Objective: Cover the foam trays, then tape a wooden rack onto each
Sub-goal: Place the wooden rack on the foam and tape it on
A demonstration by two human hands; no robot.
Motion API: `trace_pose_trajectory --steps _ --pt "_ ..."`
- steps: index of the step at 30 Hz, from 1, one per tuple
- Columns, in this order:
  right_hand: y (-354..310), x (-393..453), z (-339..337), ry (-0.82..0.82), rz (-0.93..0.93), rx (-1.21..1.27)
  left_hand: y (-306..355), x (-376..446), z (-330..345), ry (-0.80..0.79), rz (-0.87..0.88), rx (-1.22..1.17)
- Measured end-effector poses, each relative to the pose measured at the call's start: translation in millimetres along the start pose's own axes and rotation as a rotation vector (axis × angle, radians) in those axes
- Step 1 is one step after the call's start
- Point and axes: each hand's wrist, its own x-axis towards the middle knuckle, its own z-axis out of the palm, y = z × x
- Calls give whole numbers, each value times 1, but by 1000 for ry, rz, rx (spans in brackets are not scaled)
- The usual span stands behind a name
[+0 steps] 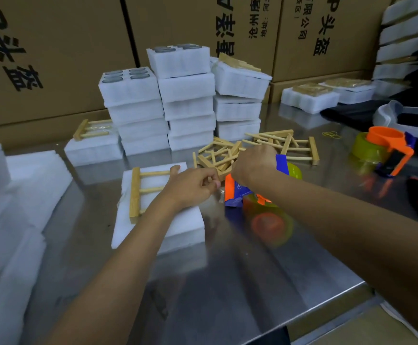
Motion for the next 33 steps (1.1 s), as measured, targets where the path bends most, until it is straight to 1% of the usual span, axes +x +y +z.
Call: trace_pose_trajectory --steps 1,5,9,11,15,19,21,23,25,27,29,30,31,33 --pt "2 -2 2 29 10 13 0 1 0 -4 0 8" --pt "26 -21 19 230 124 156 0 2 0 -13 14 7" --pt "37 -54 43 419 265 248 0 2 1 -18 12 -7" --pt "40 -71 60 512 295 280 1 2 0 -25 9 -9" --pt "42 -95 82 548 284 340 2 0 -1 -40 -5 -36" --pt "41 -96 70 590 331 451 3 -1 1 -47 -10 -65" --pt "37 -97 52 675 279 546 3 -1 0 -48 -13 -68" --pt "29 -100 32 718 171 695 4 -1 -1 -46 -24 -86" --pt "15 -104 17 648 65 919 7 -1 -5 -30 -43 -144" --pt "-9 -106 12 485 -1 1153 9 -3 -9 10 -67 -227" --pt "-29 -102 13 263 45 1374 12 -6 -13 52 -97 -324" --pt "-35 -97 16 184 88 1459 12 -6 -14 65 -112 -367" --pt "-39 -92 19 145 125 1526 13 -8 -15 71 -122 -392" --pt "-44 -84 26 132 187 1632 14 -9 -17 69 -130 -386"
